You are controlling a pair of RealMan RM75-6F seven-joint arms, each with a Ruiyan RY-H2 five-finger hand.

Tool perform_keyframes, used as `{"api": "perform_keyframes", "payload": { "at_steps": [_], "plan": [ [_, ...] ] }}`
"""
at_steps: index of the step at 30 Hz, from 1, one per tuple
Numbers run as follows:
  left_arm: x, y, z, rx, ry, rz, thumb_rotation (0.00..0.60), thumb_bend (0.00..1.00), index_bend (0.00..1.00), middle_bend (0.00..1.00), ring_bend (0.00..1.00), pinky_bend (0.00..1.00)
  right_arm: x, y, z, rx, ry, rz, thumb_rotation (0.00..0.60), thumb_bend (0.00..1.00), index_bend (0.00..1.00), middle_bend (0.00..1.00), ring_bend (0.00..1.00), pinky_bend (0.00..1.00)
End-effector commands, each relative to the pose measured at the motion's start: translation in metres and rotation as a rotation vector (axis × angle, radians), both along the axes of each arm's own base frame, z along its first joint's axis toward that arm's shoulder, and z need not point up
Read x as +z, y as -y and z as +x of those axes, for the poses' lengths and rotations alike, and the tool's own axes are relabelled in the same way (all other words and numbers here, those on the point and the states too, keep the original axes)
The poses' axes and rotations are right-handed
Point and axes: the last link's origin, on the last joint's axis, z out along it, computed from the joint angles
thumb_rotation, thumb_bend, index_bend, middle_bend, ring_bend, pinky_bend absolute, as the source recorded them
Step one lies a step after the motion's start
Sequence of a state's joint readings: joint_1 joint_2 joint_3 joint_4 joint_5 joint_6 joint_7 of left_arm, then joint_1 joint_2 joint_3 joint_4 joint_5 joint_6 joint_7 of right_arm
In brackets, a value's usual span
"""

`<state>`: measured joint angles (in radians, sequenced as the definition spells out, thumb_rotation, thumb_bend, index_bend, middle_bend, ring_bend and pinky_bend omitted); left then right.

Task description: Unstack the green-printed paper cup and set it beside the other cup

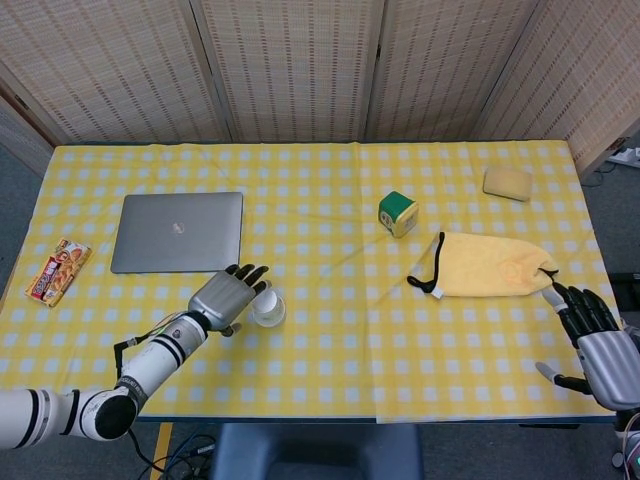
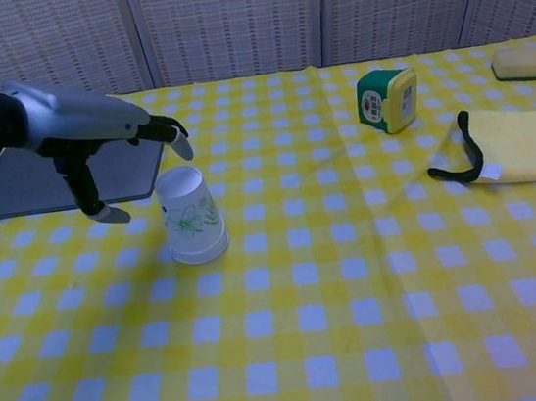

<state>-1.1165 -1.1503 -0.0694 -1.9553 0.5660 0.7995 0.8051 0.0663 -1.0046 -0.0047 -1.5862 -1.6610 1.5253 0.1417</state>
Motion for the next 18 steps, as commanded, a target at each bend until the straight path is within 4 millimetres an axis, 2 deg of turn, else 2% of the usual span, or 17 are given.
{"api": "perform_keyframes", "payload": {
  "at_steps": [1,18],
  "plan": [
    [-0.003,-0.003,0.003,-0.001,-0.003,0.000,0.600,0.32,0.16,0.00,0.00,0.16,0.000,0.000,0.000,0.000,0.000,0.000,0.600,0.15,0.00,0.00,0.00,0.00],
    [-0.018,-0.017,0.009,-0.008,-0.014,-0.012,0.600,0.32,0.22,0.00,0.00,0.16,0.003,0.001,-0.002,-0.009,0.007,-0.009,0.600,0.15,0.00,0.00,0.00,0.00]
  ]
}}
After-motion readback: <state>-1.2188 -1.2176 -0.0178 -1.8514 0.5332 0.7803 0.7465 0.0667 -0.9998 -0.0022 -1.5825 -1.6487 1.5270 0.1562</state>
